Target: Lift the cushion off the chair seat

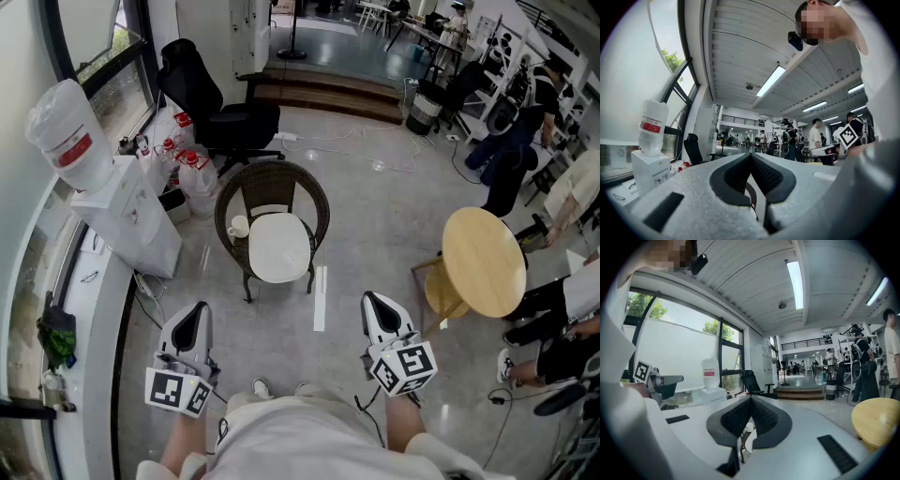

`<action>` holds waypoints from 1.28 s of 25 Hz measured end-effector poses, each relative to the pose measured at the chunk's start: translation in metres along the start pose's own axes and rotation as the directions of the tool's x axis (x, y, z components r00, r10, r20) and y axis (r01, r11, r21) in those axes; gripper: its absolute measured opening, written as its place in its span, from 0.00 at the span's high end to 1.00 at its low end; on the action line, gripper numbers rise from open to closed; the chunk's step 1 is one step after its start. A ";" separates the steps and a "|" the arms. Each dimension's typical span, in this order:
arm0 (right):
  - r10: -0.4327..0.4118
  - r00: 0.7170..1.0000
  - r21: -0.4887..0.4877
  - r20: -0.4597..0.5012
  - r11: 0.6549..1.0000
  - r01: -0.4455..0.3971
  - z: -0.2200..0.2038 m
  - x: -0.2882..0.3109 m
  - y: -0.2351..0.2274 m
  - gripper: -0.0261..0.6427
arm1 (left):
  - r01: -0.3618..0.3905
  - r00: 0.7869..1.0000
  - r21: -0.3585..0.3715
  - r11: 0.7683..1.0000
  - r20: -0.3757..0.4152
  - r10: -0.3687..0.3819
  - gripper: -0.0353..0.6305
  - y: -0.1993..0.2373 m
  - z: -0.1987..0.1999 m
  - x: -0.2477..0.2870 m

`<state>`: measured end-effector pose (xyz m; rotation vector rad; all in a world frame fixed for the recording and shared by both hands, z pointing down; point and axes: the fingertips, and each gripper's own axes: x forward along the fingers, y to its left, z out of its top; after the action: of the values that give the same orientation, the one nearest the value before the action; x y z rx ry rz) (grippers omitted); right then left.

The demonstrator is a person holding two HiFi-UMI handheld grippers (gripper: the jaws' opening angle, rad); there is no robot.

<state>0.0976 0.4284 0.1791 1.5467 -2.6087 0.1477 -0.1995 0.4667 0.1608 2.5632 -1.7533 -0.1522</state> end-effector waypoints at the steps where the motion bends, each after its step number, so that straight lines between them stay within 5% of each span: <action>1: -0.002 1.000 0.003 0.000 1.000 0.002 0.000 0.000 0.001 0.96 | 0.002 1.000 0.002 1.000 0.002 -0.002 0.92 0.000 0.001 0.000; 17: 0.059 0.998 0.041 0.025 0.997 -0.060 0.001 -0.008 0.010 0.96 | 0.032 0.999 0.008 0.999 -0.014 -0.032 0.90 -0.001 -0.002 0.001; 26: 0.070 0.997 0.038 0.034 0.997 -0.071 0.002 -0.016 -0.008 0.96 | 0.028 1.000 0.042 0.999 -0.007 -0.027 0.41 -0.015 -0.005 0.010; 32: 0.080 0.996 0.065 0.035 0.994 -0.082 -0.012 -0.019 -0.029 0.96 | -0.015 0.999 0.083 0.996 -0.040 0.018 0.30 -0.027 -0.019 0.017</action>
<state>0.1327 0.4326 0.1888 1.4762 -2.7201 0.2202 -0.1666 0.4600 0.1761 2.5878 -1.8034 -0.0274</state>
